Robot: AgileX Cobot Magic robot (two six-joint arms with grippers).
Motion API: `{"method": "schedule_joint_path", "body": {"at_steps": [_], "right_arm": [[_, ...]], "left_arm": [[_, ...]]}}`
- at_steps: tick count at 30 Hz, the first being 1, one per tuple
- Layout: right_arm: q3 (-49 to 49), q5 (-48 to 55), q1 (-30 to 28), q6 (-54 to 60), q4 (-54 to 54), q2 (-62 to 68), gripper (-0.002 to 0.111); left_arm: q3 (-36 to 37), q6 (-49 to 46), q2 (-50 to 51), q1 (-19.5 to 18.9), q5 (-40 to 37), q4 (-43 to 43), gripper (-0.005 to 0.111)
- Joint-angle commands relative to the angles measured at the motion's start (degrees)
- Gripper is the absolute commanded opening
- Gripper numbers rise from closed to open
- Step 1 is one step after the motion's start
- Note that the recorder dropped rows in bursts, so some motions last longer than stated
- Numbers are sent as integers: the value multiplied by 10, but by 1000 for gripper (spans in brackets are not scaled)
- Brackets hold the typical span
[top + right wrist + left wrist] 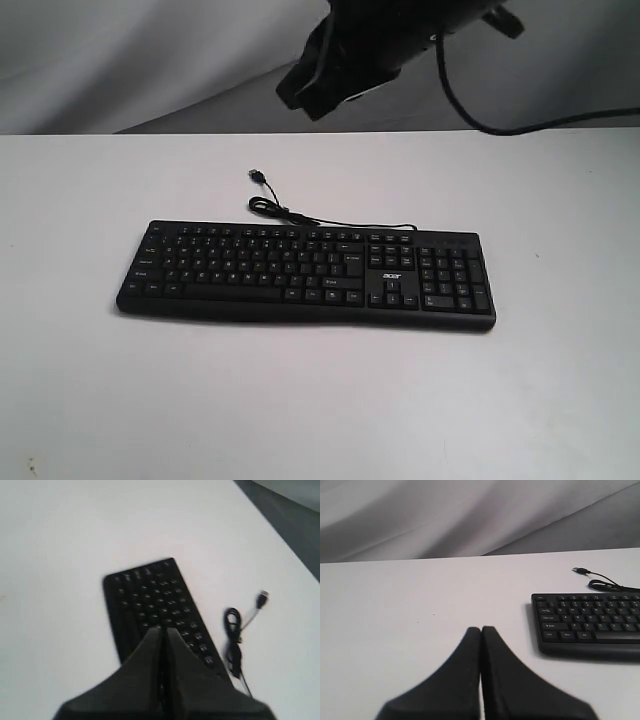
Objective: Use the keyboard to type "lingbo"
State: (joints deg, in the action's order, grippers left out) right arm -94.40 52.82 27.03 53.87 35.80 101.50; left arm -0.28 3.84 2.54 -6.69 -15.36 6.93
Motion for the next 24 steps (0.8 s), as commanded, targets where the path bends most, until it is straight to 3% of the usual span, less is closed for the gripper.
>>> {"method": "schedule_joint_path", "body": {"at_steps": [1,6,11,18,24], "right_arm": [[13,17,10,31,22,35,0],[48,1,33,45,25,119,0],[52,-96,96,45,-8,181,0],[52,-201,94,-36,-113,216,0],[52,-202,68,-36,-99,236,0]], "left_arm": [[3,1,3,-1,3,-2,1],[3,1,3,-1,3,-2,1],[3,1,3,-1,3,-2,1],[3,1,3,-1,3,-2,1],[3,1,3,-1,3,-2,1]]}}
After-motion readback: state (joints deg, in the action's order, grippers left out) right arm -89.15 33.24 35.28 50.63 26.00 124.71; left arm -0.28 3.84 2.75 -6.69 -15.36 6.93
